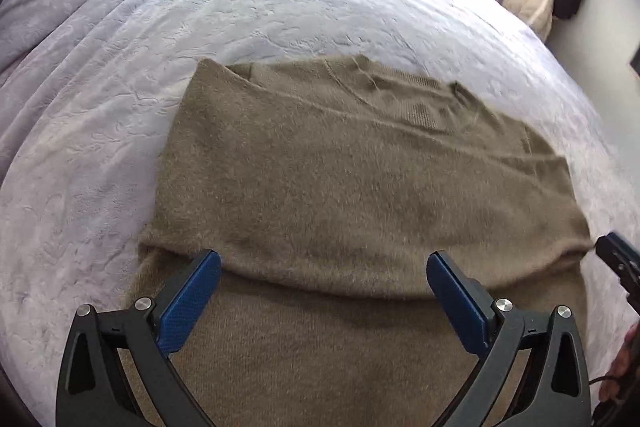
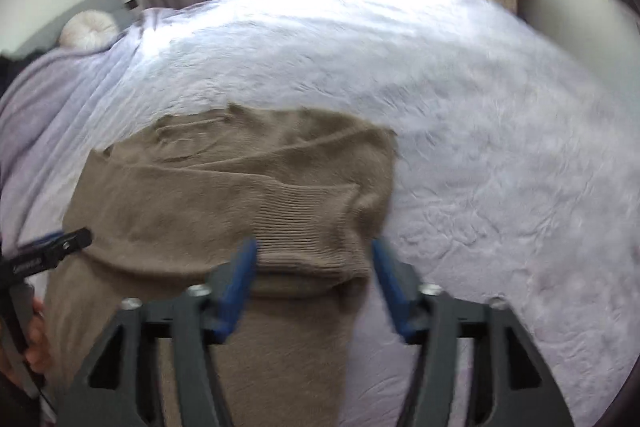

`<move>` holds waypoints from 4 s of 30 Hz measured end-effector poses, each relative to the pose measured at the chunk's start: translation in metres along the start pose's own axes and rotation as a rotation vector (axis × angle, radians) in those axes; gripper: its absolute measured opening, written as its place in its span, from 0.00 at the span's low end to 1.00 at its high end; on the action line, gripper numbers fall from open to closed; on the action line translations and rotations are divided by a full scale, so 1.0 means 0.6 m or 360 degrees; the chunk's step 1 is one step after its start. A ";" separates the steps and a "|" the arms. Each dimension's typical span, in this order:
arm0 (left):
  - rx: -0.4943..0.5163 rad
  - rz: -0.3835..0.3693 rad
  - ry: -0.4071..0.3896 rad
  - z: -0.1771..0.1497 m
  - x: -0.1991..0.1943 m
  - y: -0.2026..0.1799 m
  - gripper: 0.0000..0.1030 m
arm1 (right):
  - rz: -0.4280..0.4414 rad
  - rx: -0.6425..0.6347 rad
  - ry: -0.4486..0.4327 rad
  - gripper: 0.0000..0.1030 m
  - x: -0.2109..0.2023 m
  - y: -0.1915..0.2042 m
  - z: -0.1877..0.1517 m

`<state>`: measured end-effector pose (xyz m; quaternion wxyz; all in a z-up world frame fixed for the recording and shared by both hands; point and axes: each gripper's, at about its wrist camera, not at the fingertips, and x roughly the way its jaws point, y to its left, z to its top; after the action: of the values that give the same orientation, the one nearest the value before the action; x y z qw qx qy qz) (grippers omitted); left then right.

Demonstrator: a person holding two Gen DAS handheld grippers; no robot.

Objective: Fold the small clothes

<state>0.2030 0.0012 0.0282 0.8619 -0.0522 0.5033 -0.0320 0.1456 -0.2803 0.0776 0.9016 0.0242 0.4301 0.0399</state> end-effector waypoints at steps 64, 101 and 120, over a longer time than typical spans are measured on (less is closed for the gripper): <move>0.0317 0.0005 0.0152 -0.324 -0.165 -0.094 1.00 | 0.0457 0.0006 -0.0056 0.83 -0.533 0.174 -0.191; 0.0227 0.0007 0.0191 -0.346 -0.148 0.034 1.00 | 0.0628 -0.0242 0.0060 0.84 -0.507 0.231 -0.197; 0.0153 0.0289 0.0111 -0.283 -0.112 0.110 1.00 | -0.0007 -0.0663 0.0177 0.83 -0.125 0.226 -0.273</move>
<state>0.0222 0.0644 -0.0046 0.8447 0.0362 0.5336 0.0202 -0.0358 -0.1510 0.0433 0.8620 -0.1658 0.4618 0.1271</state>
